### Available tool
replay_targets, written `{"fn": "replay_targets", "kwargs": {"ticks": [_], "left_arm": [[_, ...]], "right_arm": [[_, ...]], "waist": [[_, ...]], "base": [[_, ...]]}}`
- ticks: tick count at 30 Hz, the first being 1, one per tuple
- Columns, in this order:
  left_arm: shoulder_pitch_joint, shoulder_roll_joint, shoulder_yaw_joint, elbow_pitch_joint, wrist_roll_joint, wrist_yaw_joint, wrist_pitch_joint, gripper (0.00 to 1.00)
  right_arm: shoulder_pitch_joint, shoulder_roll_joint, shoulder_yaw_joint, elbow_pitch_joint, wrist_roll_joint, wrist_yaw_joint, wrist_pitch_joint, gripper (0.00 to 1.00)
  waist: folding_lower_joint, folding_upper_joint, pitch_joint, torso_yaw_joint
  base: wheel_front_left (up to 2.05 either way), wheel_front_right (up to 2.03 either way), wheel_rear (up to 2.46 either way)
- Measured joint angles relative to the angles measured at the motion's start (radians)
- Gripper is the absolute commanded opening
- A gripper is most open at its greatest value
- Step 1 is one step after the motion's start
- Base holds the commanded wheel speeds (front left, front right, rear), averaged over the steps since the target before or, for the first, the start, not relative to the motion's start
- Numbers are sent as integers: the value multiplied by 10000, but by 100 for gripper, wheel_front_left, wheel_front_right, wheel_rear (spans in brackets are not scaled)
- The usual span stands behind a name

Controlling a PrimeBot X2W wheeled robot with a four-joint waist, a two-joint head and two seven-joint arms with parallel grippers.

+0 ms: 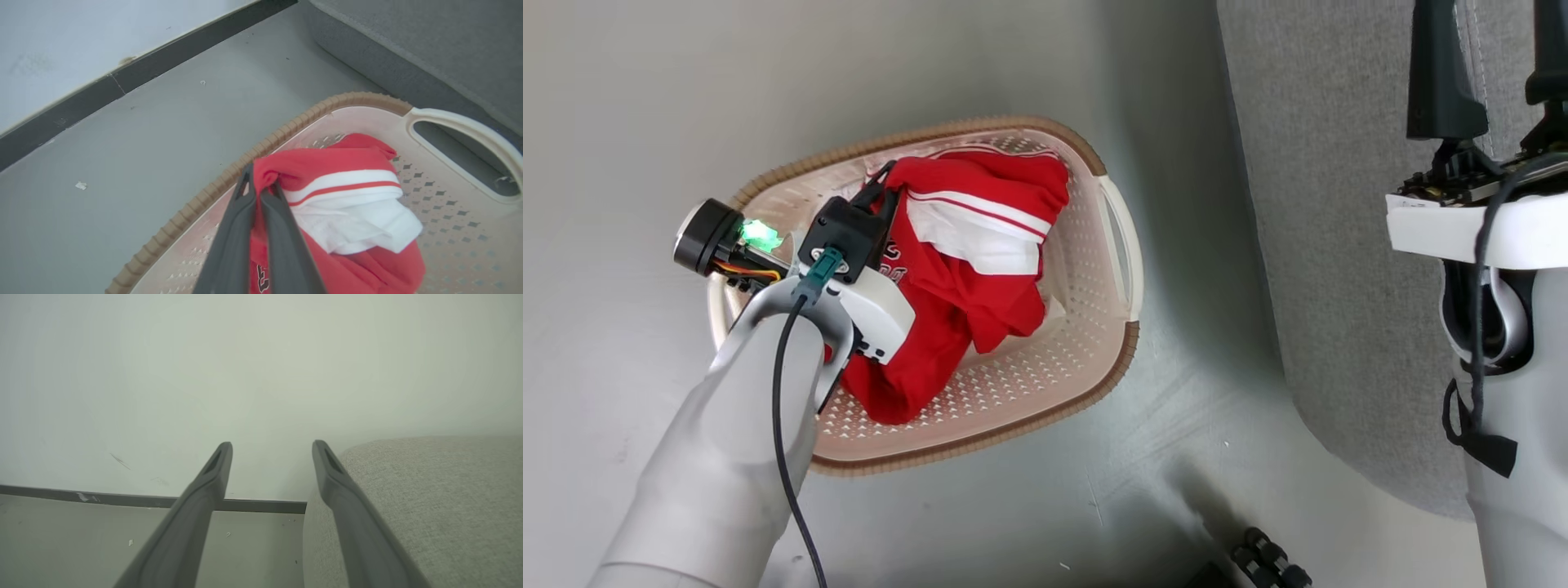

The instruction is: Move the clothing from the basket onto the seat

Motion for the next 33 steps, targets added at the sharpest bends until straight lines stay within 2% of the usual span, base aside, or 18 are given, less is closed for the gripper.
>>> {"fn": "replay_targets", "kwargs": {"ticks": [6,18,33], "left_arm": [[526,65,288,-1011,-228,96,-2,0],[1716,594,1225,-3269,-767,529,-29,0],[2917,926,1802,-4707,-1239,516,-31,0]], "right_arm": [[69,-4,23,115,-244,0,0,100],[556,-19,211,405,-656,0,0,100],[1600,-38,807,846,-846,0,0,100]], "waist": [[0,0,-429,246],[0,0,-1631,811],[-1,0,-3361,1397]], "base": [[0,0,0],[0,0,0],[0,0,0]]}}
